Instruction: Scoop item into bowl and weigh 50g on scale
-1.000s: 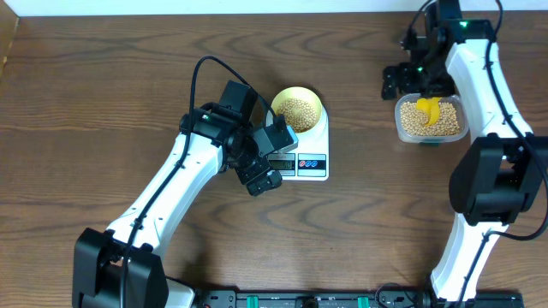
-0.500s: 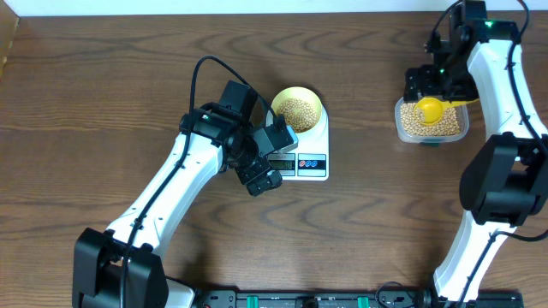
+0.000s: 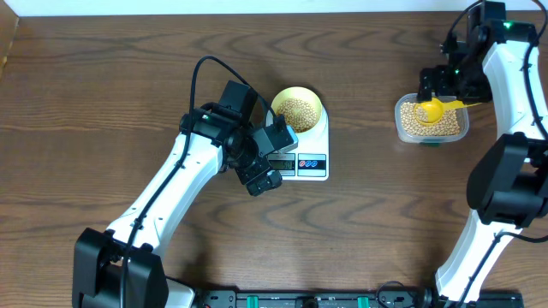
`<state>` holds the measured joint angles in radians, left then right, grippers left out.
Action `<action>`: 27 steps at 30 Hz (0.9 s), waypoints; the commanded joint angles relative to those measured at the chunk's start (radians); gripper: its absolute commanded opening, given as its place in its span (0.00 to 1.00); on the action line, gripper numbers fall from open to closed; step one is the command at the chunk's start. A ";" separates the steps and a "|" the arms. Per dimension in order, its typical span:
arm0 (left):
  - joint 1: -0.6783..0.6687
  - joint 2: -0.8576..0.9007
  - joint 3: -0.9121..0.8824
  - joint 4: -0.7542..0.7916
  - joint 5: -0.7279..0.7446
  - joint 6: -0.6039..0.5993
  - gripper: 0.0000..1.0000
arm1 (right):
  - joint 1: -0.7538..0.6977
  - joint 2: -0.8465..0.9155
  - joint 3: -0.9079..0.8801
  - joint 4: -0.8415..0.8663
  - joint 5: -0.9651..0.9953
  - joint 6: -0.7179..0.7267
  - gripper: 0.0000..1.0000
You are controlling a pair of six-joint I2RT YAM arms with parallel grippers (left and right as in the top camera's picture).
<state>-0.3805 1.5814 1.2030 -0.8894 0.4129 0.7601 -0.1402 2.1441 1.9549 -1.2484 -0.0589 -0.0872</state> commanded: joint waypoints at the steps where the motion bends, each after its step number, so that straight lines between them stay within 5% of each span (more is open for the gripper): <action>1: 0.005 0.006 -0.002 -0.002 0.005 0.006 0.98 | -0.012 0.004 0.006 0.009 0.005 -0.020 0.99; 27: 0.004 0.006 -0.002 -0.002 0.005 0.006 0.98 | -0.010 0.004 0.006 0.089 -0.026 -0.019 0.99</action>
<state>-0.3805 1.5814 1.2030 -0.8894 0.4129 0.7597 -0.1478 2.1441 1.9549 -1.1610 -0.0750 -0.0917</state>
